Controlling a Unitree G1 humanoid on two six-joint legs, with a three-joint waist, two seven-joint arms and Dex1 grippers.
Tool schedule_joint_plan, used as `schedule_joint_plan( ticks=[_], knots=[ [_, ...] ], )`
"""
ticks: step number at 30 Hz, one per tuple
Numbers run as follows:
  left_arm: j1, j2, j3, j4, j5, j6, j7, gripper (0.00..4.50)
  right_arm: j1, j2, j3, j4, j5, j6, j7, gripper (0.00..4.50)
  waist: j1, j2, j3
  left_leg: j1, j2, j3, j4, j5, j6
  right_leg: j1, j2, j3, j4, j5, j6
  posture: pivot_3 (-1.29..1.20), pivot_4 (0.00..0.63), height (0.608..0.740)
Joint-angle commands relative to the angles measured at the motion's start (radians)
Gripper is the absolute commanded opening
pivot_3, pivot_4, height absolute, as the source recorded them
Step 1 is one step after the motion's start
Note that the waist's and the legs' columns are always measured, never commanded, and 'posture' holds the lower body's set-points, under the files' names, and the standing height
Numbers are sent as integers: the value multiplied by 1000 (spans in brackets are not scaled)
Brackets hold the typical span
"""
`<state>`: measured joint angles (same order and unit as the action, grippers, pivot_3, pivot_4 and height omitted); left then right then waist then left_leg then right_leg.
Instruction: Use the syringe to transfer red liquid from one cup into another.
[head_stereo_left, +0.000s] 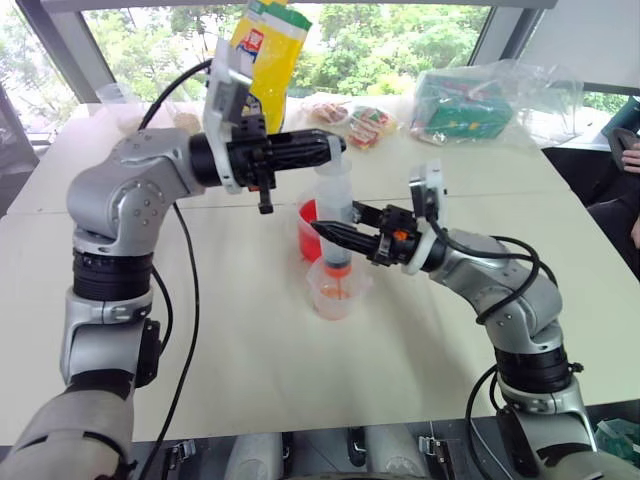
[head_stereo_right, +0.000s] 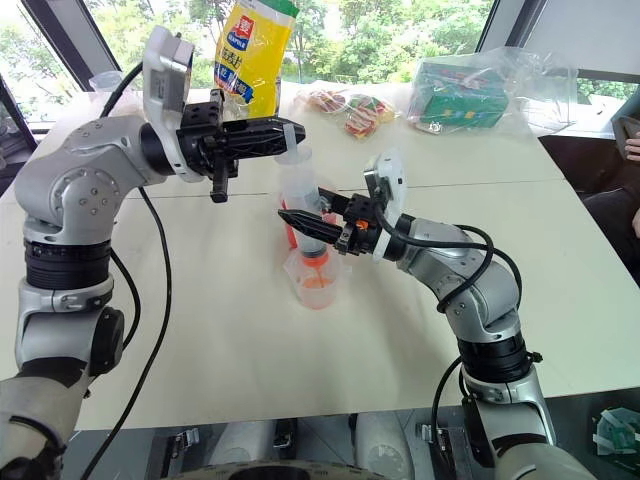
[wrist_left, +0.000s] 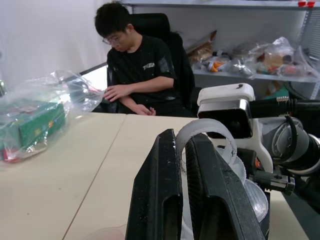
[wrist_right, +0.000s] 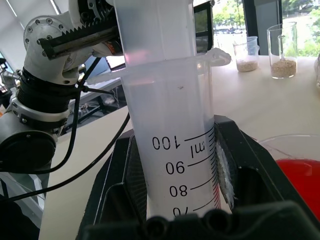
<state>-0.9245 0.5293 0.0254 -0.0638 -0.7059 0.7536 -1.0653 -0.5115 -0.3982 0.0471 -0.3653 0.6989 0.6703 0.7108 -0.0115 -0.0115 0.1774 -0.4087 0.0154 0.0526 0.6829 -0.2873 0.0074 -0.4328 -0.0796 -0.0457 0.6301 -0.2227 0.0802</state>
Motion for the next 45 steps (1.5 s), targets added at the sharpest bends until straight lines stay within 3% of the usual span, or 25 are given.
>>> schedule_joint_plan(
  ticks=[1, 18, 35, 39, 45],
  knots=[
    [33, -11, -59, -53, -4, 18, -18, 64, -80, 15, -72, -53, 57, -25, -22, 1466, 0, 0, 0, 0, 0, 0, 0, 0, 0, 0, 0, 0, 0, 0, 0, 0, 150, 740],
    [102, -10, -111, -106, 1, 31, -21, 64, -152, 12, -145, -91, 179, 51, -102, 1466, 0, 0, 0, 0, 0, 0, 0, 0, 0, 0, 0, 0, 0, 0, 0, 0, 150, 740],
    [77, -5, -101, -72, 36, 7, -17, 64, -92, 9, -98, -120, 174, 60, -117, 1466, 0, 0, 0, 0, 0, 0, 0, 0, 0, 0, 0, 0, 0, 0, 0, 0, 150, 740],
    [69, -2, -78, -54, 35, 12, -4, 1362, -79, 11, -82, -116, 168, 65, -116, 1466, 0, 0, 0, 0, 0, 0, 0, 0, 0, 0, 0, 0, 0, 0, 0, 0, 150, 740],
    [17, 8, 2, 43, 47, -45, 13, 4235, -31, 11, -54, -109, 136, 48, -95, 1466, 0, 0, 0, 0, 0, 0, 0, 0, 0, 0, 0, 0, 0, 0, 0, 0, 150, 740]
  ],
)
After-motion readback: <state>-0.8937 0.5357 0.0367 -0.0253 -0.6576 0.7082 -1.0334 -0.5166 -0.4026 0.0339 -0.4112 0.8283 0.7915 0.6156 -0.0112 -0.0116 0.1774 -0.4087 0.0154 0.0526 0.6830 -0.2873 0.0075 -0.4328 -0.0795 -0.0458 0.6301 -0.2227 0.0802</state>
